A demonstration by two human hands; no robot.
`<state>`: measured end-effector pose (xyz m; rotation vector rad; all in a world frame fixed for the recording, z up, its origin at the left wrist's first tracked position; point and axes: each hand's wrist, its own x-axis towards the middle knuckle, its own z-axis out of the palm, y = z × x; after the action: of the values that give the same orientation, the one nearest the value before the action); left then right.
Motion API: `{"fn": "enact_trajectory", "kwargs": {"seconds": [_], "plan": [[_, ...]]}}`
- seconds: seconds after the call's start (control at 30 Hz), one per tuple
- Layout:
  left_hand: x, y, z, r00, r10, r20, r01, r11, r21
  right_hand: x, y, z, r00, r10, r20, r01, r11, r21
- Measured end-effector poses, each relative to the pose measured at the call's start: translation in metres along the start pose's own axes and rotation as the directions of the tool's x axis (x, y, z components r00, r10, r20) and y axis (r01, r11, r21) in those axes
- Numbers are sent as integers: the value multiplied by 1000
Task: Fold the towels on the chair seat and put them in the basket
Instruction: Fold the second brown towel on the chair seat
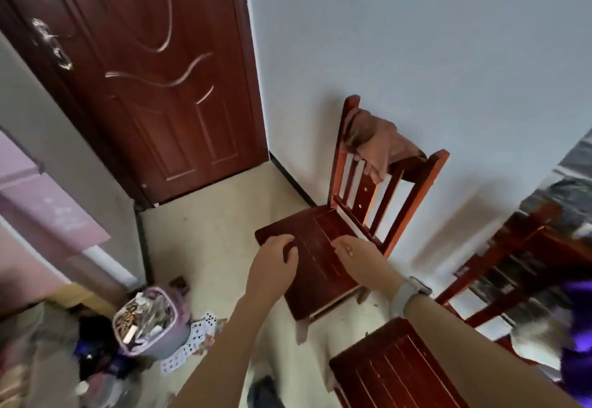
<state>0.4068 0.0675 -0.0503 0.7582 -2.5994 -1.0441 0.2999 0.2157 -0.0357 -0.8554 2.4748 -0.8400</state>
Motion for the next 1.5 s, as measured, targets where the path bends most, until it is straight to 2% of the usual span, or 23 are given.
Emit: {"fn": "enact_trajectory", "kwargs": {"seconds": [0.13, 0.23, 0.37, 0.5, 0.6, 0.7, 0.8, 0.87, 0.97, 1.07, 1.13, 1.2, 1.3, 1.33, 1.37, 1.4, 1.5], "plan": [[103, -8, 5, 995, 58, 85, -57, 998, -14, 81, 11, -12, 991, 85, -105, -86, 996, -7], [180, -7, 8, 973, 109, 201, -99, 993, -61, 140, 20, -29, 944, 202, -260, -208, 978, 4], [278, -1, 12, 911, 249, 328, -236, 969, -80, 211, 20, -65, 799, 338, -497, -397, 918, -13], [365, 26, 33, 840, 398, 368, -389, 916, -101, 261, 32, -102, 585, 410, -700, -585, 811, -13], [411, 56, 64, 791, 484, 376, -469, 873, -137, 283, 51, -120, 520, 511, -684, -720, 693, -30], [436, 80, 96, 806, 484, 340, -463, 874, -145, 298, 66, -123, 488, 608, -626, -800, 599, -42], [444, 91, 122, 821, 437, 367, -391, 899, -197, 306, 70, -121, 443, 605, -662, -825, 564, -38], [444, 93, 131, 837, 418, 354, -345, 904, -254, 306, 69, -121, 437, 589, -679, -811, 585, -14], [448, 97, 129, 861, 430, 273, -371, 897, -242, 296, 62, -117, 421, 548, -723, -721, 686, 100], [439, 103, 109, 818, 510, 267, -415, 844, -339, 272, 45, -103, 382, 500, -777, -561, 794, 236], [422, 99, 86, 776, 547, 316, -396, 811, -432, 245, 30, -84, 394, 457, -797, -521, 826, 216], [404, 81, 66, 738, 553, 387, -353, 805, -477, 220, 19, -64, 484, 426, -765, -522, 842, 139], [373, 40, 34, 690, 584, 428, -401, 801, -445, 179, -5, -29, 687, 529, -499, -595, 803, 33], [365, 29, 25, 669, 603, 436, -426, 791, -440, 168, -14, -19, 732, 555, -395, -615, 787, -35], [358, 22, 15, 639, 629, 443, -459, 773, -438, 159, -23, -10, 754, 565, -336, -621, 779, -85], [353, 17, 6, 597, 664, 449, -504, 747, -434, 152, -33, -4, 752, 561, -346, -622, 778, -91], [338, 18, -19, 453, 747, 487, -633, 654, -415, 143, -54, 4, 670, 571, -474, -596, 795, 116]]}}
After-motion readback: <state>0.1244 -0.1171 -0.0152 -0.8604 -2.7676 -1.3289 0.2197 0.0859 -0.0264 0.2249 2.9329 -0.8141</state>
